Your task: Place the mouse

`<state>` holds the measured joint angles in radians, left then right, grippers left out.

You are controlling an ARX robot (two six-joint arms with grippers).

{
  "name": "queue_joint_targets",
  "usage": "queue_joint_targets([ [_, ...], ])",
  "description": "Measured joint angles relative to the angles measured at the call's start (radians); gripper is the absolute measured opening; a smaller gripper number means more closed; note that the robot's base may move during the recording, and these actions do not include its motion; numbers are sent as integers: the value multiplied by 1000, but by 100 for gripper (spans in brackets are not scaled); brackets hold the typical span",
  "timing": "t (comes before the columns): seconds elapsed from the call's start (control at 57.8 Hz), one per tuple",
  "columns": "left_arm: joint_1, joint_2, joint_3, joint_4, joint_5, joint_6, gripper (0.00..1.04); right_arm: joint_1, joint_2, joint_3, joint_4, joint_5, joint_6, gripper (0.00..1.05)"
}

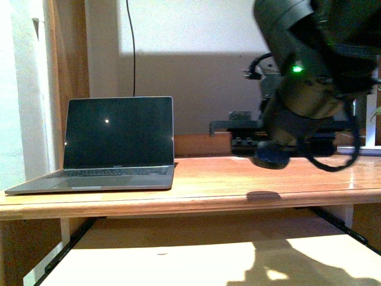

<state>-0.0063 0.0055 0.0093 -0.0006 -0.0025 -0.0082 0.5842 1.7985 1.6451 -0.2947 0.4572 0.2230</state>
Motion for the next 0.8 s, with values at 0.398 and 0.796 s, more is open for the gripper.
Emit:
queue_joint_targets([
  [0.398, 0, 0, 0, 0, 0, 0, 97, 29, 391, 546, -172, 132, -38, 56],
  [0.796, 0, 0, 0, 0, 0, 0, 97, 48, 578, 735, -233, 172, -40, 56],
])
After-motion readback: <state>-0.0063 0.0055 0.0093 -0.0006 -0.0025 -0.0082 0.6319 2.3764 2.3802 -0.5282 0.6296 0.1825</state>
